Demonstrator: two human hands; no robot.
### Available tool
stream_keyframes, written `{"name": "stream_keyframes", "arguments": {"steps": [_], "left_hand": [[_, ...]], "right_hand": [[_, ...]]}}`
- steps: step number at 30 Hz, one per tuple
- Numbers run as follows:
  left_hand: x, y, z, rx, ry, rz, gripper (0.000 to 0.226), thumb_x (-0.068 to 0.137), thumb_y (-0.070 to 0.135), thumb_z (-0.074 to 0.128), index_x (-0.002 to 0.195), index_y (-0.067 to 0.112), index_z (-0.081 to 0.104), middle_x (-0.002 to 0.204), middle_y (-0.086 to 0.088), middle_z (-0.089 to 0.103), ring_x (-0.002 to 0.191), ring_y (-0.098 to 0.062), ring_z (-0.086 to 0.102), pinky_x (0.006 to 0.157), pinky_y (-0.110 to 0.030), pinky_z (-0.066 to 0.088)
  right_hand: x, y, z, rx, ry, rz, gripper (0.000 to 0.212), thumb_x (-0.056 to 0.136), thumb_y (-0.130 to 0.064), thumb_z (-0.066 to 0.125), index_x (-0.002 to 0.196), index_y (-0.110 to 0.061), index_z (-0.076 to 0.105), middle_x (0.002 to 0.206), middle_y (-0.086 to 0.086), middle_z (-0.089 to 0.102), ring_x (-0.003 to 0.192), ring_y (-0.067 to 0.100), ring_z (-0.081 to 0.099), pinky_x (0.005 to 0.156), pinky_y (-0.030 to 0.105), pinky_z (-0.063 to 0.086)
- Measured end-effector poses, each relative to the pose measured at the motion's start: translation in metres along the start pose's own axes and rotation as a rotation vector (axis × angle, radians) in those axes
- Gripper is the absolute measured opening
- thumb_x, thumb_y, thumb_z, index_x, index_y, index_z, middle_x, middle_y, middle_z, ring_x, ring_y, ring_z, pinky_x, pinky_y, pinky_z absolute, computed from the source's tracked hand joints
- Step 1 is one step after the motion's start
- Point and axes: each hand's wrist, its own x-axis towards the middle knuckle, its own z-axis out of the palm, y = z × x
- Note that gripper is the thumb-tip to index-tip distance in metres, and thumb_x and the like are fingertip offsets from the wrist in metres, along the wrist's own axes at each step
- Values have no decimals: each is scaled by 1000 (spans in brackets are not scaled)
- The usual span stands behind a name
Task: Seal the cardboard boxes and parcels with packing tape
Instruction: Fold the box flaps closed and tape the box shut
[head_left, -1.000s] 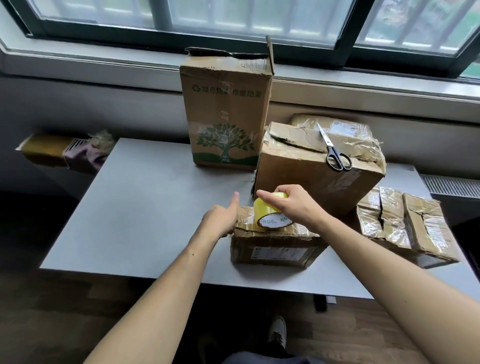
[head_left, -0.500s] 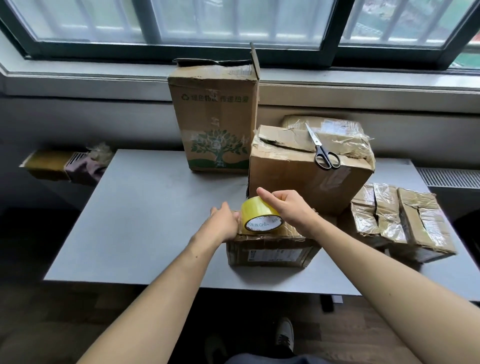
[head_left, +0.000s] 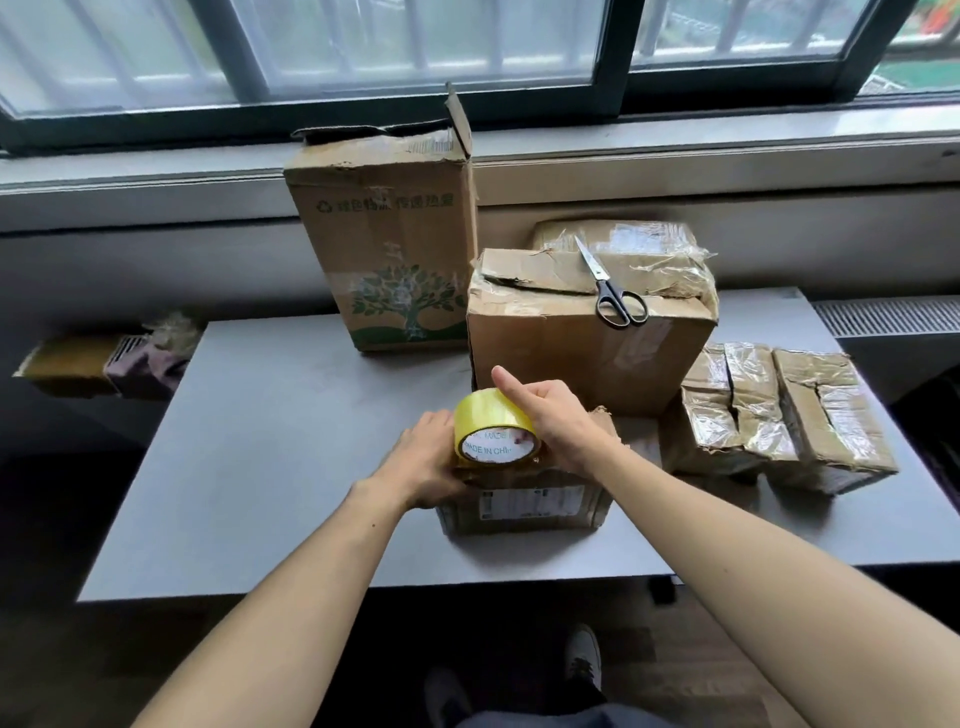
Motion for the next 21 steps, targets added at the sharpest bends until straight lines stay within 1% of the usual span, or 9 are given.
{"name": "stream_keyframes", "arguments": {"steps": [2, 5, 7, 9, 12, 14, 16, 18, 21], "left_hand": [[-1, -8, -3, 59, -35, -5, 56, 63, 55, 74, 104, 32, 42, 97, 8, 51, 90, -23, 50, 71, -35, 43], [-5, -18, -5, 141, -61, -7, 58, 73, 46, 73, 117, 25, 42, 110, 1, 48, 105, -26, 46, 79, -36, 37], [-7, -21, -8, 168, -91, -2, 60, 79, 42, 70, 127, 23, 39, 119, -2, 47, 114, -26, 42, 89, -39, 37], [-7, -25, -14, 168, -109, 1, 65, 82, 41, 68, 135, 22, 36, 128, -2, 45, 121, -24, 40, 97, -39, 34], [-6, -27, -22, 194, -139, 5, 68, 84, 39, 66, 140, 21, 32, 134, -2, 42, 126, -23, 37, 104, -40, 29], [-3, -25, -24, 247, -174, -6, 71, 84, 39, 68, 141, 21, 30, 137, -3, 41, 128, -23, 36, 107, -41, 27], [-1, -21, -25, 307, -210, -26, 78, 81, 42, 71, 142, 21, 28, 138, -3, 39, 129, -24, 36, 111, -44, 25], [1, -15, -27, 344, -245, -38, 91, 77, 52, 75, 145, 19, 25, 143, -5, 37, 134, -26, 33, 116, -48, 17], [7, 6, -27, 321, -244, 9, 114, 70, 73, 71, 152, 16, 16, 151, -7, 31, 142, -28, 26, 119, -51, 7]], "right_hand": [[2, -1, 5, -31, 18, -29, 71, 71, -78, 68, 64, -10, 50, 67, 10, 41, 63, 24, 41, 59, 33, 31], [3, -15, 12, -227, -36, -159, 64, 88, -60, 65, 54, -10, 42, 57, 6, 29, 52, 19, 26, 51, 29, 22], [2, -27, 6, -379, -41, -204, 64, 93, -55, 62, 52, -9, 44, 53, 6, 29, 49, 17, 25, 49, 28, 24], [2, -34, -11, -555, -28, -210, 63, 95, -51, 60, 48, -13, 42, 47, 1, 31, 45, 15, 27, 47, 27, 27], [-3, -40, -35, -756, -15, -161, 62, 96, -45, 59, 43, -17, 43, 36, -8, 36, 38, 10, 32, 42, 18, 29], [-4, -39, -40, -770, -22, -166, 60, 96, -41, 60, 42, -18, 46, 36, -8, 39, 38, 9, 35, 42, 16, 31], [-4, -35, -40, -736, -15, -180, 59, 96, -40, 60, 44, -17, 45, 38, -8, 37, 40, 9, 33, 45, 20, 32], [-4, -28, -41, -662, 7, -192, 58, 96, -39, 60, 47, -16, 42, 43, -9, 33, 43, 9, 31, 48, 26, 31], [-3, -20, -42, -544, 44, -202, 60, 98, -39, 59, 50, -6, 44, 49, -1, 35, 46, 12, 32, 50, 28, 30]]}}
